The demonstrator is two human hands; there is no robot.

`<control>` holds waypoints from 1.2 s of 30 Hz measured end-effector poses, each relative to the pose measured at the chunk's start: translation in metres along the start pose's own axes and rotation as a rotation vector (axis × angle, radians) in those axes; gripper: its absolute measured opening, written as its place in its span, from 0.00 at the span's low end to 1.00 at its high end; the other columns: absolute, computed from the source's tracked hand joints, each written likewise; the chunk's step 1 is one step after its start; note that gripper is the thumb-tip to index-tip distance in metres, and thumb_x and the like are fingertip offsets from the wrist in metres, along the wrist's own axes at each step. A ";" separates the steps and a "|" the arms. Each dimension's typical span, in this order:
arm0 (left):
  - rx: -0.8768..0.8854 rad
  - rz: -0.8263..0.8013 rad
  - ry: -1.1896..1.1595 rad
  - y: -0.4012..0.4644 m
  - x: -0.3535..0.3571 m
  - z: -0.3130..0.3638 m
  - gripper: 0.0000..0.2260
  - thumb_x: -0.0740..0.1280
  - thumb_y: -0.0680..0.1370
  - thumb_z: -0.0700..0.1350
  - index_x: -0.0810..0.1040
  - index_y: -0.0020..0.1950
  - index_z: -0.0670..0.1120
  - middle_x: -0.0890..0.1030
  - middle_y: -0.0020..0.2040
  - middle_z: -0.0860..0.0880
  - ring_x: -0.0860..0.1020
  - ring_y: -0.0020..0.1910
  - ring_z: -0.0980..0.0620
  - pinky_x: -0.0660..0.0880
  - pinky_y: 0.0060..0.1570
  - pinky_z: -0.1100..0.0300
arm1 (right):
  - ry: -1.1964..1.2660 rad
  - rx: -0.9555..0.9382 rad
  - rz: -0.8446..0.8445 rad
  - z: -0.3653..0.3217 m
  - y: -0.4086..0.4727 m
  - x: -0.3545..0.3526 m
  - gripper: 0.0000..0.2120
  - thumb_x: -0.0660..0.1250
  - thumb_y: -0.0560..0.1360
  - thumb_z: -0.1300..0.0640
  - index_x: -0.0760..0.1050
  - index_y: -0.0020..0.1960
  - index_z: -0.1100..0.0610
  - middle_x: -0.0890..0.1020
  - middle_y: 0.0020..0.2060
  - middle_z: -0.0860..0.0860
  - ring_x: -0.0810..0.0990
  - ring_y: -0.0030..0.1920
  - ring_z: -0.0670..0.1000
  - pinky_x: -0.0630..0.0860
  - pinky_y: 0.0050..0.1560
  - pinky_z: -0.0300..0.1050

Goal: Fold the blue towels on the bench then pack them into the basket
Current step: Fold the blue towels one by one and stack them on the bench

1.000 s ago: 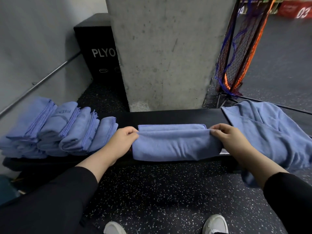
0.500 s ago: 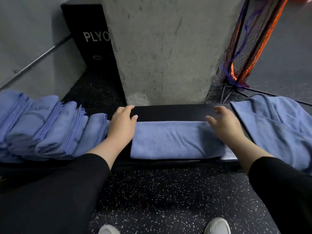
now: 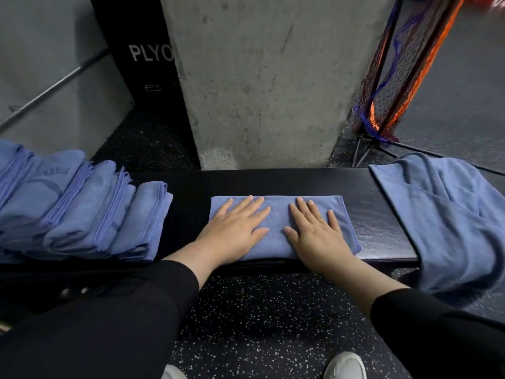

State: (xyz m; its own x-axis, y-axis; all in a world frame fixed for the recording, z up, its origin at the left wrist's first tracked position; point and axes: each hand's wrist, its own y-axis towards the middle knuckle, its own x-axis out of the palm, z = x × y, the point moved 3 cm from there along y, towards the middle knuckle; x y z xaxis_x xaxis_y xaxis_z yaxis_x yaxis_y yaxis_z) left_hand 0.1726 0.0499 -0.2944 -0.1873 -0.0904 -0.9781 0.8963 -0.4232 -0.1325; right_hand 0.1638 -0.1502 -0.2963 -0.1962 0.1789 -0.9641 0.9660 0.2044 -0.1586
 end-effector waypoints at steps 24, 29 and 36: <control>-0.245 0.068 0.037 -0.006 -0.012 -0.012 0.24 0.50 0.85 0.55 0.57 0.81 0.50 0.56 0.82 0.52 0.57 0.79 0.50 0.52 0.76 0.40 | -0.229 -0.044 0.203 -0.034 0.000 -0.015 0.22 0.51 0.81 0.37 0.78 0.55 0.49 0.77 0.53 0.48 0.78 0.57 0.53 0.50 0.76 0.64; -0.137 0.135 0.145 -0.025 -0.016 -0.010 0.18 0.51 0.85 0.52 0.70 0.70 0.49 0.72 0.69 0.52 0.69 0.66 0.49 0.60 0.69 0.47 | -0.178 -0.023 0.170 -0.027 0.018 -0.016 0.20 0.52 0.83 0.42 0.73 0.64 0.52 0.73 0.62 0.48 0.69 0.69 0.50 0.44 0.75 0.71; 0.061 0.085 -0.003 -0.053 -0.013 -0.014 0.20 0.56 0.85 0.55 0.68 0.77 0.56 0.66 0.78 0.53 0.62 0.75 0.52 0.58 0.73 0.51 | -0.016 -0.122 -0.018 -0.001 0.053 -0.016 0.25 0.54 0.85 0.49 0.55 0.81 0.49 0.54 0.81 0.43 0.49 0.81 0.50 0.45 0.76 0.71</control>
State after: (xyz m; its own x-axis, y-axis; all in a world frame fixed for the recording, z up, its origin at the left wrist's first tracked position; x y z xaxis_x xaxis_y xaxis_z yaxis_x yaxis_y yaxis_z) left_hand 0.1330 0.0867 -0.2774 -0.1132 -0.1312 -0.9849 0.8831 -0.4676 -0.0392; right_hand 0.2175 -0.1411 -0.2891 -0.2092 0.1591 -0.9649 0.9344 0.3234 -0.1492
